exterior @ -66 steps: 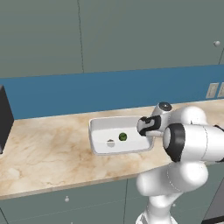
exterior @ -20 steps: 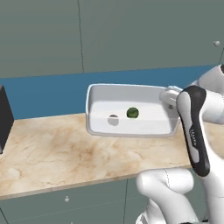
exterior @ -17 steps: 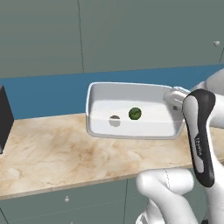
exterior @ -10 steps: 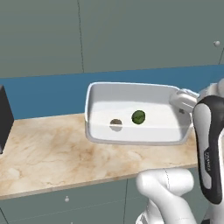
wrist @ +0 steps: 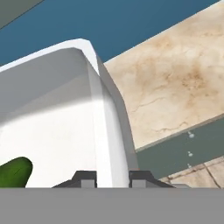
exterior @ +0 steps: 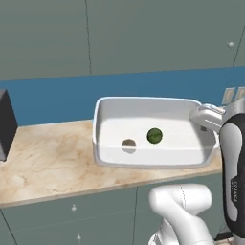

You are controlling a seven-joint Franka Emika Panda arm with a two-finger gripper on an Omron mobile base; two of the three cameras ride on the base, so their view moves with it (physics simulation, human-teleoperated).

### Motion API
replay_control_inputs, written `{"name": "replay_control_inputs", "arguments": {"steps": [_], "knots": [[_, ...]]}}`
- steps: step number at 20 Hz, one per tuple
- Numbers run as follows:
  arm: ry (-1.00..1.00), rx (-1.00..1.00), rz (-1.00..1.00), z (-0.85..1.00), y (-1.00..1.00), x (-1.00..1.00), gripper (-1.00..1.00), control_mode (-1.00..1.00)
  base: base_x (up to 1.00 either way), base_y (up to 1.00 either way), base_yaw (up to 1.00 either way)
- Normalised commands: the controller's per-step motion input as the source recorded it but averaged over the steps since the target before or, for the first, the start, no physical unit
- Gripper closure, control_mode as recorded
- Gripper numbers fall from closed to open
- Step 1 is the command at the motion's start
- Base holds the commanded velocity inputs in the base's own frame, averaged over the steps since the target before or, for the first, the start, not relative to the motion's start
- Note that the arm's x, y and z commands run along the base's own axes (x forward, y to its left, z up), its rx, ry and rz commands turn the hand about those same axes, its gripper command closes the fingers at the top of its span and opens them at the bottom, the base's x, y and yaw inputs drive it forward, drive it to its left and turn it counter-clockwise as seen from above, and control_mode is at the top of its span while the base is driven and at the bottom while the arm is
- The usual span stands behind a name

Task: Take the avocado and garlic out of the freezer and place them in the tupperware container on the counter. Then put the tupperware containing the vegetables back in the freezer.

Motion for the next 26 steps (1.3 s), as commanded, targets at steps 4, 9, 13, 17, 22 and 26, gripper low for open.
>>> {"name": "replay_control_inputs", "arguments": {"steps": [4,9,13,17,22,26], "knots": [[0.00,0.00,0.00,0.00,0.00,0.00,1.00,1.00,-0.91,0.67,0.00],[0.00,0.00,0.00,0.00,0.00,0.00,1.00,1.00,-0.59,0.97,0.00],[0.00,0.00,0.00,0.00,0.00,0.00,1.00,1.00,-0.22,1.00,0.00],[0.00,0.00,0.00,0.00,0.00,0.00,1.00,1.00,-0.08,1.00,0.00],[0.00,0.00,0.00,0.00,0.00,0.00,1.00,1.00,-0.06,1.00,-0.01],[0.00,0.00,0.00,0.00,0.00,0.00,1.00,1.00,-0.19,1.00,-0.02]]}}
